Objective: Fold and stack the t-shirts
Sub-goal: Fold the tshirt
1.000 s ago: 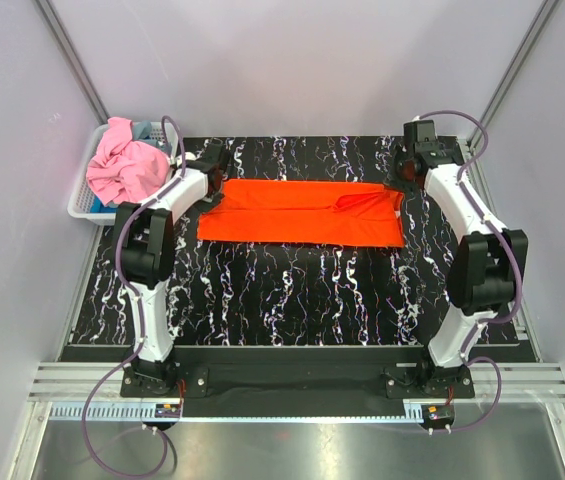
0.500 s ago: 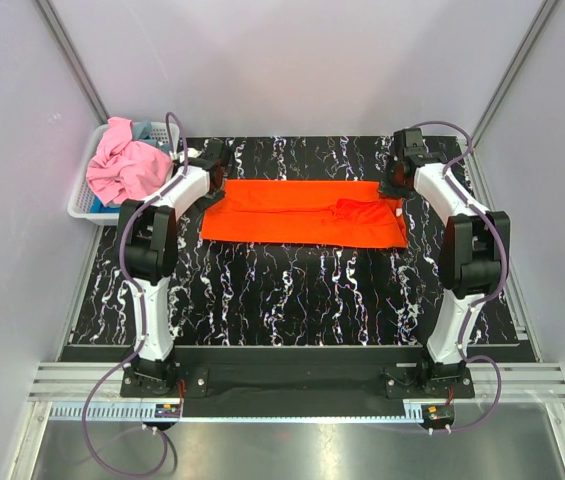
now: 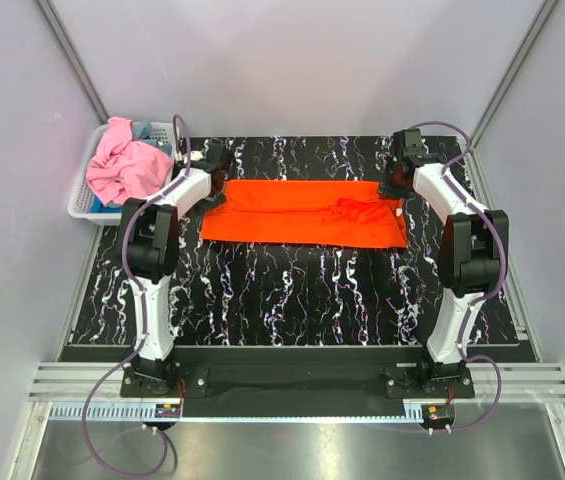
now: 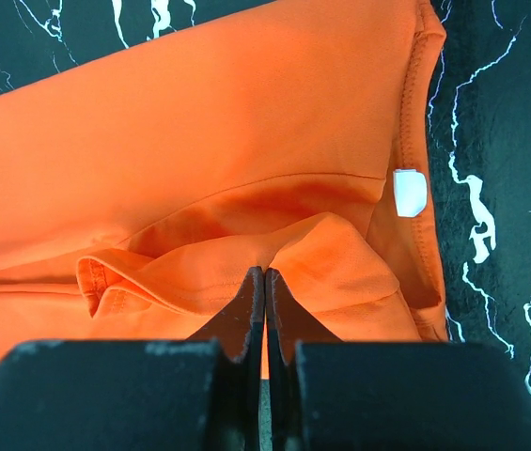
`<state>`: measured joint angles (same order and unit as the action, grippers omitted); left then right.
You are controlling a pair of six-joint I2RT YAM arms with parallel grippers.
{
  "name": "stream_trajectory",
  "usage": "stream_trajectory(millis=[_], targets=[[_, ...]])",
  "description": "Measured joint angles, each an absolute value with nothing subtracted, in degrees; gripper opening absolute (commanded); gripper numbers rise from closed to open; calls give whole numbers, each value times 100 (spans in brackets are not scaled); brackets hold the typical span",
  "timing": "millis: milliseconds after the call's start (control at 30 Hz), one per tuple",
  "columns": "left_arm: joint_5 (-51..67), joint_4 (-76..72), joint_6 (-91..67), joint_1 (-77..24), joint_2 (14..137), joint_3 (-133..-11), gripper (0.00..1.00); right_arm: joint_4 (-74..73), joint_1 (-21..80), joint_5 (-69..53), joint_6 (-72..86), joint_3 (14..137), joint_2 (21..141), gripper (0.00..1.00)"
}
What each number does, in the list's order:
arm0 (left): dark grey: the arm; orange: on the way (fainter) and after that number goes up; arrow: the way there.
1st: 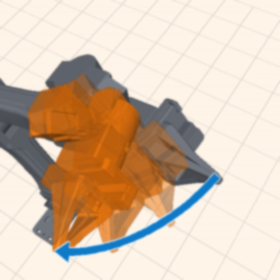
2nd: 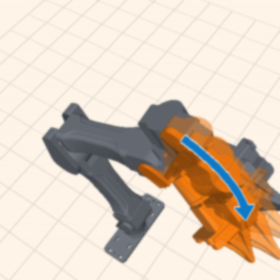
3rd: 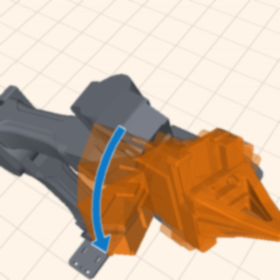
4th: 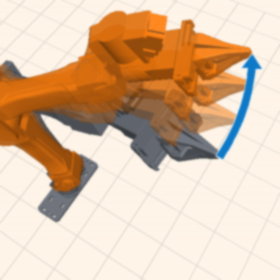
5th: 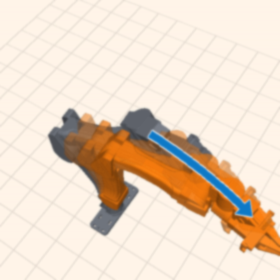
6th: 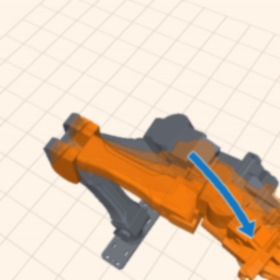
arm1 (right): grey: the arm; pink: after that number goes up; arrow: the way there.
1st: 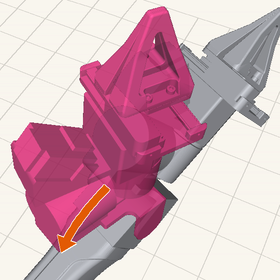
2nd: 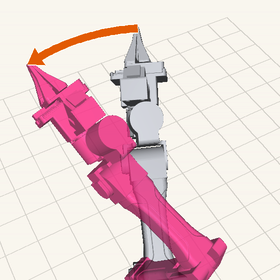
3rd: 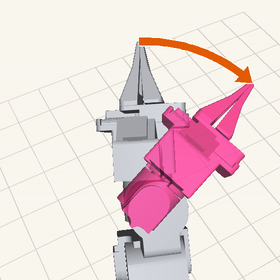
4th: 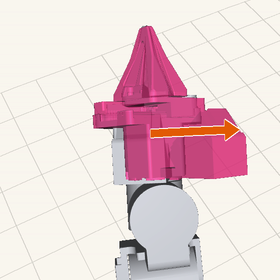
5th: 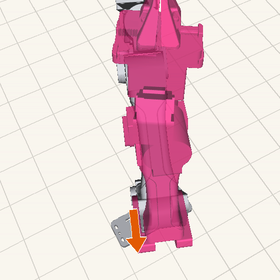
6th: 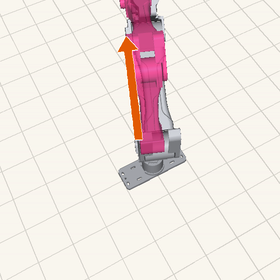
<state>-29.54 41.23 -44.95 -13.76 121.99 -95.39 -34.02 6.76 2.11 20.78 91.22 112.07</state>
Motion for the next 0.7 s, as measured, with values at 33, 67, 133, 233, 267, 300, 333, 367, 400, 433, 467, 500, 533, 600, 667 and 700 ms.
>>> stream_trajectory(millis=[33, 67, 133, 233, 267, 300, 333, 367, 400, 433, 467, 500, 533, 600, 667, 700], targets=[[-2947, 4112, -4495, -1376, 12226, -9544, 45, -3404, 676, 211, 2075, 9120, 11207, 0], [-2932, 4093, -4493, -1376, 12263, -9546, 45, -3404, 676, 211, 2073, 9120, 11205, 0], [-2908, 4069, -4486, -1376, 12333, -9546, 39, -3404, 676, 213, 2069, 9118, 11205, 0], [-2891, 4040, -4488, -1376, 12440, -9553, 20, -3404, 676, 217, 2053, 9115, 11203, 0], [-2884, 4025, -4486, -1376, 12473, -9557, 3, -3406, 676, 226, 2049, 9115, 11201, 0], [-2873, 4010, -4486, -1376, 12490, -9559, 0, -3409, 676, 246, 2036, 9115, 11194, 0], [-2873, 4012, -4471, -1376, 12492, -9561, 0, -3411, 676, 261, 2032, 9115, 11187, 0], [-2871, 4012, -4466, -1372, 12492, -9566, 0, -3411, 676, 276, 2027, 9115, 11170, 0], [-2871, 3992, -4469, -1369, 12490, -9566, 0, -3413, 676, 305, 2018, 9115, 11153, 0], [-2873, 3981, -4477, -1367, 12492, -9566, 0, -3411, 676, 338, 2010, 9118, 11126, 0], [-2875, 3975, -4495, -1365, 12492, -9566, 0, -3404, 676, 377, 2005, 9115, 11093, 0], [-2877, 3972, -4519, -1361, 12492, -9566, 0, -3395, 676, 403, 1994, 9115, 11065, 0], [-2882, 3970, -4547, -1358, 12492, -9566, 0, -3361, 676, 425, 1988, 9109, 11028, 0], [-2906, 3975, -4609, -1358, 12490, -9566, 0, -3288, 674, 491, 1984, 9109, 10989, 0], [-2928, 3977, -4650, -1358, 12492, -9566, 0, -3203, 668, 513, 1981, 9111, 10986, 0], [-2939, 3979, -4665, -1358, 12490, -9566, 0, -3188, 668, 510, 1979, 9111, 10986, 0]])
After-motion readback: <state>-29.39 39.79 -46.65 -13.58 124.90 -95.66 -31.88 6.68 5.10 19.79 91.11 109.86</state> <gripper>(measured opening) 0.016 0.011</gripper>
